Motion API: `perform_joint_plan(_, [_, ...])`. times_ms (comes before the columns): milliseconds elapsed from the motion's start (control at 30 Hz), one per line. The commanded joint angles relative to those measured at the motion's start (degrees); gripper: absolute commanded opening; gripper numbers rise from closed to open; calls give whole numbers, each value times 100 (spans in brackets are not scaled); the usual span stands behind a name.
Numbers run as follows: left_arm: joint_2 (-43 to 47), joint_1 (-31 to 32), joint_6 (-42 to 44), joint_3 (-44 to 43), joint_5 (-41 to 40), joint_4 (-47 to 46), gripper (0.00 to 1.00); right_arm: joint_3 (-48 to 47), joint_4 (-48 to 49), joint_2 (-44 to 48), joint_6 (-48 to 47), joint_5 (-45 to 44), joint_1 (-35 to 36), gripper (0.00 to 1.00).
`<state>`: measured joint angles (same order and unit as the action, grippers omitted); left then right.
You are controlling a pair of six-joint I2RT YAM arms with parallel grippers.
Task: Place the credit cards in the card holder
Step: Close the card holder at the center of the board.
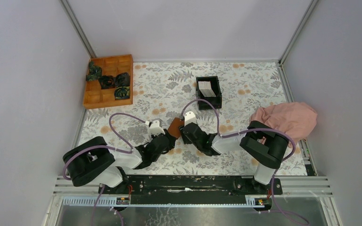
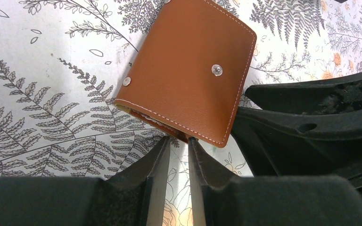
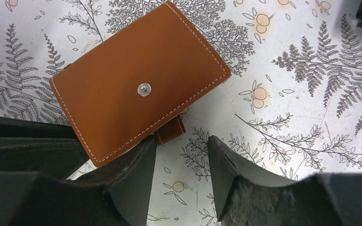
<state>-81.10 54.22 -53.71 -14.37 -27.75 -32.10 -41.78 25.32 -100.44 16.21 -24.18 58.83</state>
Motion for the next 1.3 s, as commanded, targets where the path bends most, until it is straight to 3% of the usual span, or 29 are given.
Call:
perform_joint_plan(0, [-187, -15, 10, 106, 182, 430, 29, 282, 1065, -98, -394, -626, 140, 51])
perform_joint_plan(400, [-85, -16, 12, 100, 186, 537, 26, 747, 2900, -418, -1399, -1742, 567, 49])
perform_joint_plan(567, [512, 65, -128, 109, 120, 1038, 26, 797, 3390, -649, -1560, -1981, 648, 48])
perform_joint_plan(767, [1484, 561, -156, -231, -544, 2135, 27, 843, 3609, -751, -1536, -1957, 649, 47])
perform_joint_plan(867, [1713, 568, -36, -376, -740, 2277, 35, 867, 3649, -751, -1537, -1960, 650, 47])
perform_joint_plan(1067, [1329, 481, 499, -680, -1179, 2002, 41, 908, 3690, -757, -1482, -1880, 656, 46])
perform_joint_plan(1267, [636, 87, 860, -788, -904, 1076, 40, 917, 3721, -747, -1480, -1829, 656, 45])
